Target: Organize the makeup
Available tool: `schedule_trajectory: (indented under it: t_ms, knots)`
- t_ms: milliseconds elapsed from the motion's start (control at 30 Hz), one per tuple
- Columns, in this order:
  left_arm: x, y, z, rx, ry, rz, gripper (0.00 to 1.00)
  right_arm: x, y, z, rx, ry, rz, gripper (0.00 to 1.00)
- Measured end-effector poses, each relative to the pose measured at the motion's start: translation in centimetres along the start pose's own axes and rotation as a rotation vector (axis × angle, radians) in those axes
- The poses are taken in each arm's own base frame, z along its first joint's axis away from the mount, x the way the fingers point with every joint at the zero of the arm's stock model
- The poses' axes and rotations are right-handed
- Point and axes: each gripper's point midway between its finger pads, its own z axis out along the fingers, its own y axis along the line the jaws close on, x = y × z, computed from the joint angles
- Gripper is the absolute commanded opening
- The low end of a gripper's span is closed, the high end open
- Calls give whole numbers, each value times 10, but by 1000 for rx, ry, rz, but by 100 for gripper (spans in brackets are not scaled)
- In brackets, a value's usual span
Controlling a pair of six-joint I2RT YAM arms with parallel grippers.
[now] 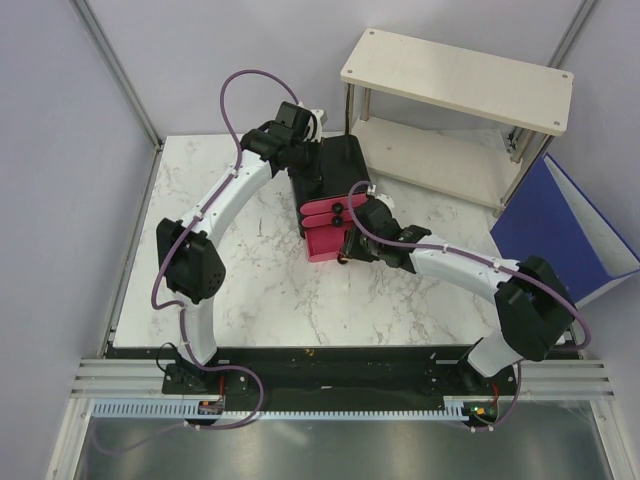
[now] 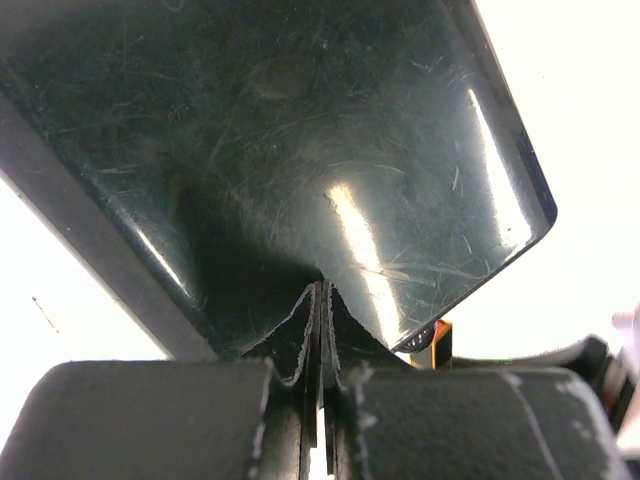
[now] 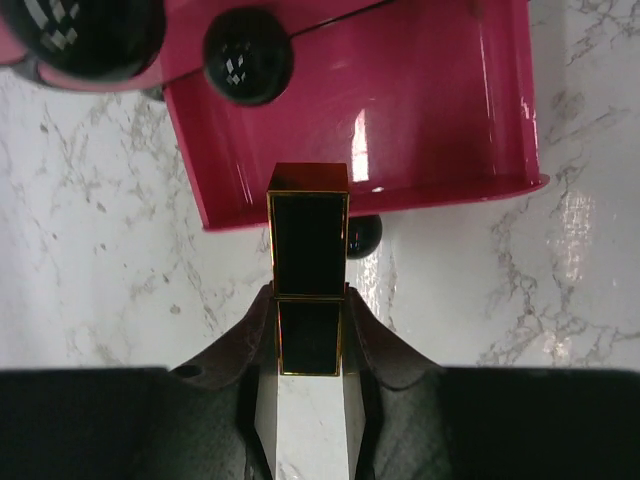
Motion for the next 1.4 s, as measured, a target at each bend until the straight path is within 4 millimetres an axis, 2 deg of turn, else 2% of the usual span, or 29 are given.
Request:
schedule_trajectory:
  t_ms: [133, 267, 500, 567, 600, 633, 733, 833, 933, 1100, 1133, 1200, 1233, 1300, 1333, 1400]
  knots:
    - [2, 1, -2, -3, 6, 3, 2, -17, -6, 10, -11, -30, 151, 0]
    - [3, 1, -3, -7, 9, 4, 2, -30, 4, 12, -49, -70, 231, 0]
    - [4, 3, -5, -15, 14, 4, 2, -31, 9, 30, -38, -57, 303, 0]
    - [4, 3, -5, -19, 15, 4, 2, -33, 6, 33, -23, -66, 323, 4]
    - [4, 4, -5, -21, 14, 4, 2, -33, 4, 34, -17, -67, 330, 9]
    - [4, 4, -6, -23, 15, 4, 2, -32, 2, 37, -8, -66, 337, 31]
    - [4, 4, -6, -23, 16, 4, 2, -27, 0, 46, 8, -52, 346, 62]
    - [4, 4, -6, -23, 16, 4, 2, -26, 2, 53, 9, -39, 343, 74]
    - [5, 4, -6, -24, 16, 4, 2, -27, 4, 54, 7, -37, 341, 77]
    - [5, 4, -6, -24, 16, 4, 2, -28, 6, 51, -1, -38, 321, 71]
    - [5, 4, -6, -24, 16, 4, 2, -30, 7, 49, -7, -41, 314, 60]
    - [5, 4, -6, -24, 16, 4, 2, -34, 10, 41, -26, -48, 291, 47]
    - [5, 4, -6, -24, 16, 4, 2, -37, 13, 35, -41, -55, 280, 34]
    - [4, 4, -6, -24, 16, 4, 2, -43, 18, 18, -74, -78, 247, 17]
    - [4, 4, -6, -24, 16, 4, 2, -45, 20, 11, -89, -87, 233, 1]
    - [4, 4, -6, -24, 15, 4, 2, -45, 23, -7, -122, -105, 200, 0]
